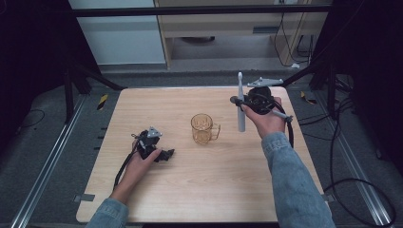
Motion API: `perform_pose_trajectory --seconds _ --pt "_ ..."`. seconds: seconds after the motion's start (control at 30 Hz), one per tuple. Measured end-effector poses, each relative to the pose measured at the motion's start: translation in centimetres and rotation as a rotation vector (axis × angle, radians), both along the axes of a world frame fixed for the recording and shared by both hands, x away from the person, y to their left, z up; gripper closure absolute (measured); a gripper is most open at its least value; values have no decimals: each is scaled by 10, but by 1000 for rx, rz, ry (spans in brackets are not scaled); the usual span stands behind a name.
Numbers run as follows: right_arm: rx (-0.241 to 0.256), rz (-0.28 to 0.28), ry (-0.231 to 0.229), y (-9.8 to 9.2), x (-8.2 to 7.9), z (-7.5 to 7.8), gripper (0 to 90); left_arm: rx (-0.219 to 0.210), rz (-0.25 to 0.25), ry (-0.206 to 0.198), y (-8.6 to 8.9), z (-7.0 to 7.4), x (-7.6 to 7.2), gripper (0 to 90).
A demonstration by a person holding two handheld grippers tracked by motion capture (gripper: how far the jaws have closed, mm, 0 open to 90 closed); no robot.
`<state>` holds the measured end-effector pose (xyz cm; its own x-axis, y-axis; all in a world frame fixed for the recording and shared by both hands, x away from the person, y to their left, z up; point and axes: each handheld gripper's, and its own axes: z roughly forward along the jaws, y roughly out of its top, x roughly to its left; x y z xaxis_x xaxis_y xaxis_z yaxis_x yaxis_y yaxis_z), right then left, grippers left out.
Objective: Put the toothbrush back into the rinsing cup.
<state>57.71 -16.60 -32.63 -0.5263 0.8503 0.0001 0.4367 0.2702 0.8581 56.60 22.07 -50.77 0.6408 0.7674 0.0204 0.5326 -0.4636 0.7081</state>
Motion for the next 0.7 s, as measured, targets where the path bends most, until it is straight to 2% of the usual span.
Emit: perform_pose_trajectory --seconds 0.33,0.7 --pt "33 -1 -11 9 5 8 678 -4 2 -2 0 0 0 0" --pt "36 0 -41 18 6 18 678 -3 0 -3 0 0 0 0"
